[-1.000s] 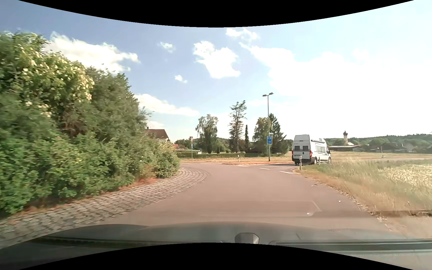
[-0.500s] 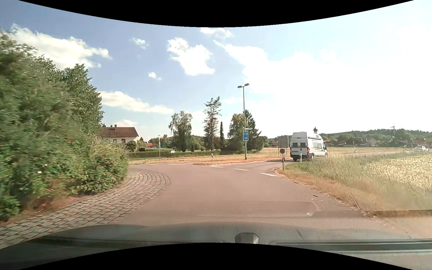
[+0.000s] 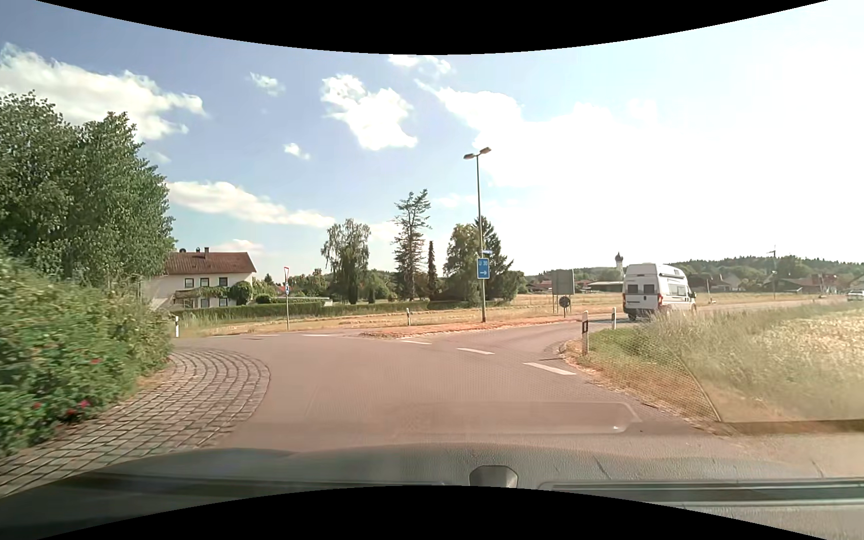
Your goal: Follow the waypoints while adhering to traffic rules and regulations
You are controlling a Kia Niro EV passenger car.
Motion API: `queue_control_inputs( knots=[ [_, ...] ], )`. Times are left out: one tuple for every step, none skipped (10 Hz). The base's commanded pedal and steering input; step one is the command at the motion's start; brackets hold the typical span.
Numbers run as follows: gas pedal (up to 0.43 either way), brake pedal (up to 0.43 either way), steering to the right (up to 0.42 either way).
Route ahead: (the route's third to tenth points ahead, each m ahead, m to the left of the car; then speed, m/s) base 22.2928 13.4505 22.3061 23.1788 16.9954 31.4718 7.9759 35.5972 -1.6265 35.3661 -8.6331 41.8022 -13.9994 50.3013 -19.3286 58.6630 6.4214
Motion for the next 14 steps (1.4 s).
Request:
queue_control_inputs(
  knots=[
    [0.079, 0.006, -0.065],
    [0.079, 0.006, -0.091],
    [0.067, 0.006, -0.123],
    [0.067, 0.006, -0.154],
    [0.067, 0.006, -0.173],
    [0.059, 0.006, -0.198],
    [0.047, 0.006, -0.217],
    [0.047, 0.006, -0.227],
    [0.047, 0.006, -0.227],
    [0.047, 0.006, -0.227],
    [0.047, 0.006, -0.227],
    [0.047, 0.006, -0.227],
    [0.047, 0.006, -0.229],
    [0.047, 0.006, -0.23]
  ],
)
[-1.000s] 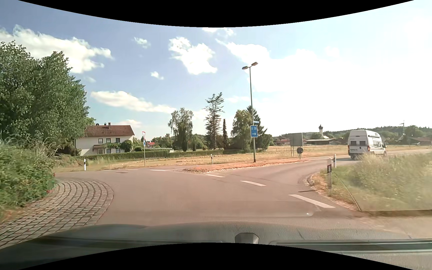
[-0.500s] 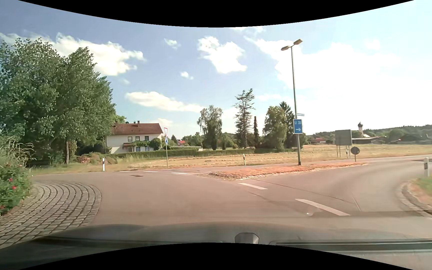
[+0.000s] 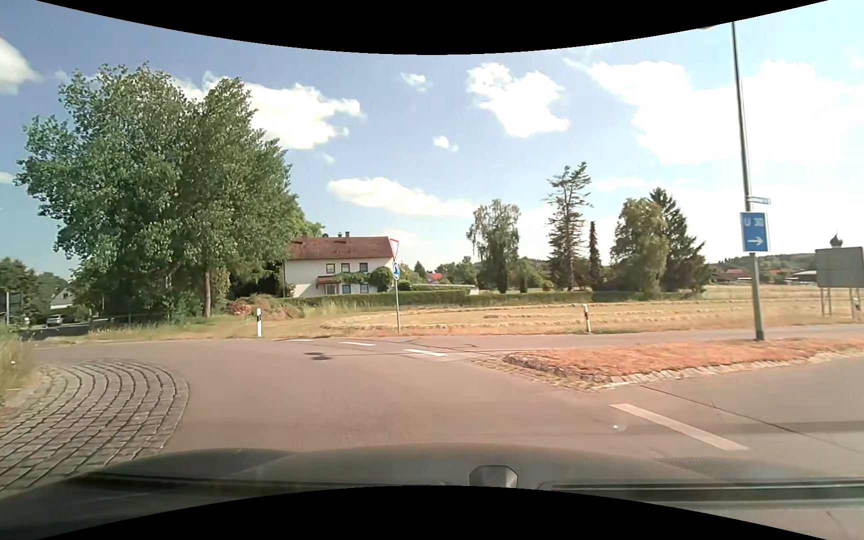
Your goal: Follow the waypoints while adhering to traffic rules and regulations
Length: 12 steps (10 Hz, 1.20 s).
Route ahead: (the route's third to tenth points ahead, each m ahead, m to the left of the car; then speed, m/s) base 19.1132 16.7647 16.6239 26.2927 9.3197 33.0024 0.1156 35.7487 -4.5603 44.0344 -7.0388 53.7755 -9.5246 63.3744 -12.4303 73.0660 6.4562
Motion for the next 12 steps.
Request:
queue_control_inputs(
  knots=[
    [0.047, 0.006, -0.232],
    [0.047, 0.006, -0.239],
    [0.047, 0.006, -0.243],
    [0.047, 0.006, -0.242],
    [0.047, 0.006, -0.243],
    [0.047, 0.006, -0.248],
    [0.047, 0.006, -0.256],
    [0.047, 0.006, -0.268],
    [0.047, 0.006, -0.276],
    [0.047, 0.006, -0.282],
    [0.047, 0.006, -0.29],
    [0.047, 0.006, -0.293]
  ],
)
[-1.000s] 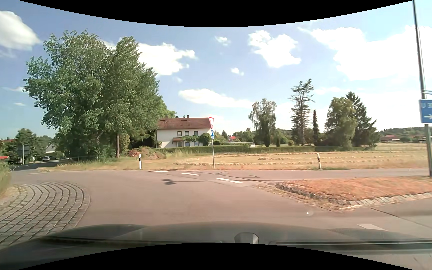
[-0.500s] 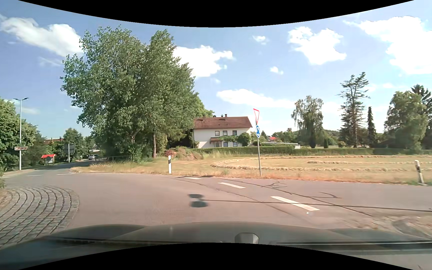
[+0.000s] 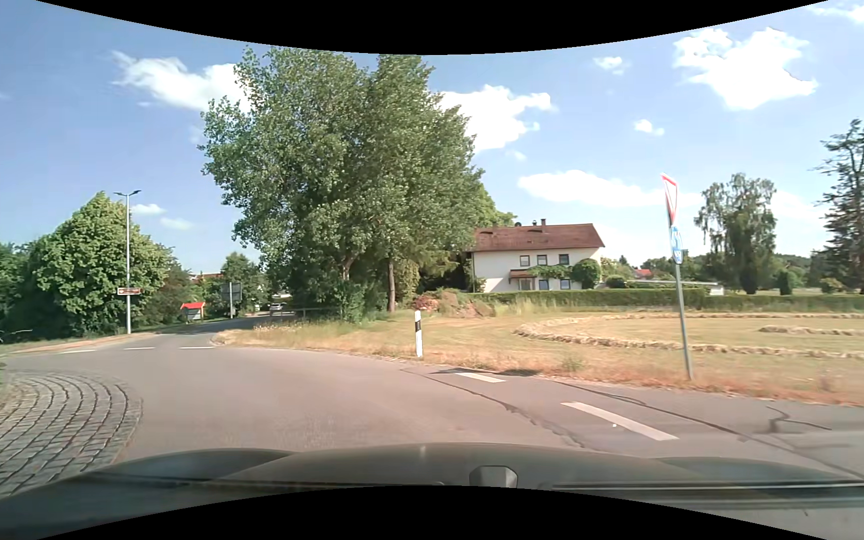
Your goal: Follow the waypoints while adhering to traffic rules and regulations
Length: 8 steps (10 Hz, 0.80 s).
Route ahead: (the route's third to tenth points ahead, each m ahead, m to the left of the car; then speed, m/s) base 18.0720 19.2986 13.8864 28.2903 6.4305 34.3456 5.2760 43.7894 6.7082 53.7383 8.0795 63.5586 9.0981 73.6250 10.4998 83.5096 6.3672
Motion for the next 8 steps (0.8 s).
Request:
queue_control_inputs(
  knots=[
    [0.047, 0.006, -0.293],
    [0.047, 0.006, -0.292],
    [0.047, 0.006, -0.284],
    [0.047, 0.006, -0.276],
    [0.047, 0.006, -0.276],
    [0.047, 0.006, -0.276],
    [0.059, 0.006, -0.276],
    [0.059, 0.006, -0.281]
  ],
)
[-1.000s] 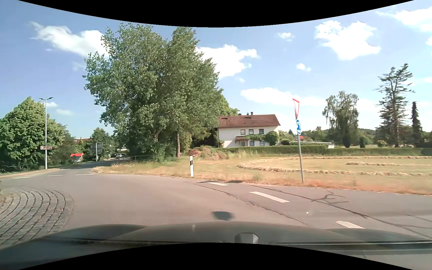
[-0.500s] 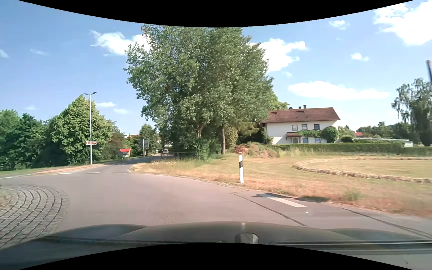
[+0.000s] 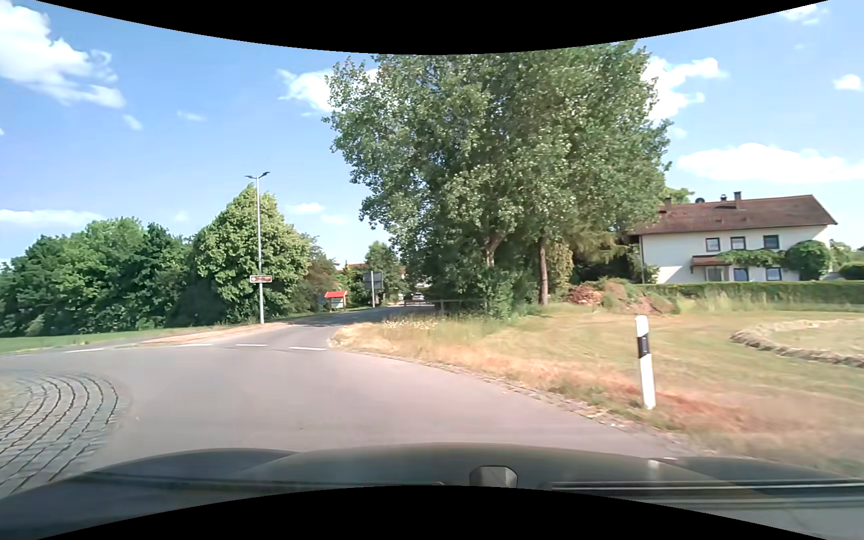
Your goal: Follow the waypoints while adhering to traffic rules and regulations
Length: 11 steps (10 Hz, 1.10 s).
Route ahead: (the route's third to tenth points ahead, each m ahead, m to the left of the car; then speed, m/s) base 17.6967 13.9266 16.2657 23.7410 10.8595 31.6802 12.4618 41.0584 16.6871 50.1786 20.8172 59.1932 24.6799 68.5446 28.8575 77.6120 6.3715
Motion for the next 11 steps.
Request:
queue_control_inputs(
  knots=[
    [0.059, 0.006, -0.289],
    [0.067, 0.006, -0.295],
    [0.067, 0.006, -0.305],
    [0.067, 0.006, -0.312],
    [0.067, 0.006, -0.314],
    [0.067, 0.006, -0.311],
    [0.067, 0.006, -0.305],
    [0.067, 0.006, -0.301],
    [0.067, 0.006, -0.299],
    [0.067, 0.006, -0.295],
    [0.067, 0.006, -0.293]
  ],
)
